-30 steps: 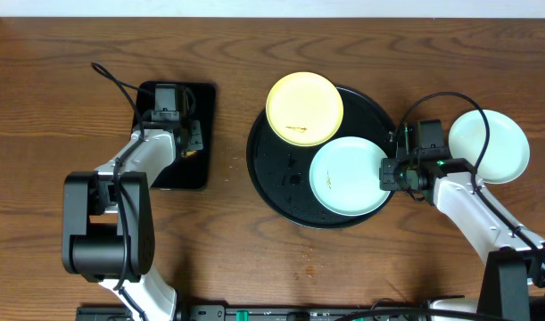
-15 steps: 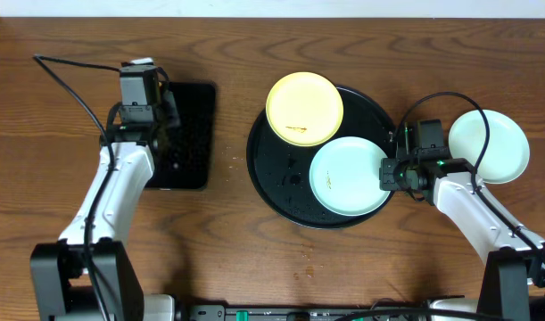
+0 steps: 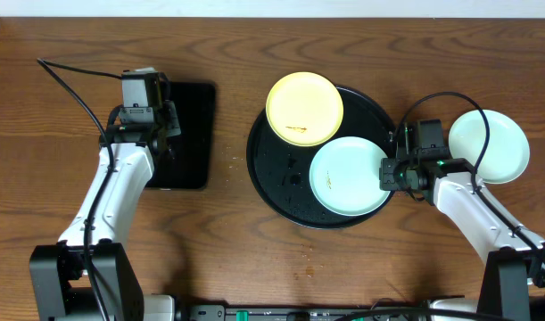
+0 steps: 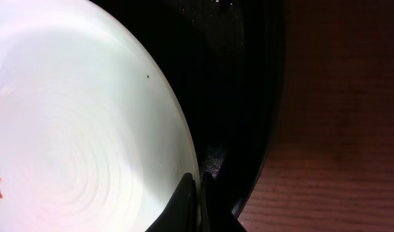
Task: Clean dirty plates on tray and stack at the side
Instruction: 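Lower the left gripper into the black tray and grasp the sponge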
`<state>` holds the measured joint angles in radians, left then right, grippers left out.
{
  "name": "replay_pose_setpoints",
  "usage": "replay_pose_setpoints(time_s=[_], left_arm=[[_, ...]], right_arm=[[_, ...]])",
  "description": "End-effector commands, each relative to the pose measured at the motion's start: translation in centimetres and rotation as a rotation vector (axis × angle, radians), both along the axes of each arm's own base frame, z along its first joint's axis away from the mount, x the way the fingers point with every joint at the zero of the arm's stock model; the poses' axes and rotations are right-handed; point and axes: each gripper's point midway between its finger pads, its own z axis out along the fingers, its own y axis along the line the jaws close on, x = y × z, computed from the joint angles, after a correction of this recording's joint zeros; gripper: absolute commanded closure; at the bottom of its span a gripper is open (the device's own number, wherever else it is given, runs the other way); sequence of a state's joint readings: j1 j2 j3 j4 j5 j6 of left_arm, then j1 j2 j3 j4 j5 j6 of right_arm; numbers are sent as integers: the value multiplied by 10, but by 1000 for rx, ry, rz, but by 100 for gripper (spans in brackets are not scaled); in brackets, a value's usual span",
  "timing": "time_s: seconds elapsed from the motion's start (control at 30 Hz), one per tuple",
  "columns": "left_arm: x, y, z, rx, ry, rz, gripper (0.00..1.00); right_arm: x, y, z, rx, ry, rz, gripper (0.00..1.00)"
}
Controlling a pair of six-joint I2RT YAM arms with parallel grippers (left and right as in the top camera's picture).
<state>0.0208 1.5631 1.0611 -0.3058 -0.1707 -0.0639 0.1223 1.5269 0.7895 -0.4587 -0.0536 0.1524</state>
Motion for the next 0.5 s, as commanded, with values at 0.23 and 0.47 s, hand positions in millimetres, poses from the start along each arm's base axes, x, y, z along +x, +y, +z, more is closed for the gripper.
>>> replay_pose_setpoints(time_s=[0.23,0.47], left_arm=[[8,-30,34,-137,-97,-116,93],[-3,-42,28,-186,-49,-165,93]], right_arm=[[-3,4,-2,6,10,4,98],[-4,3,-3,5,13,4,71]])
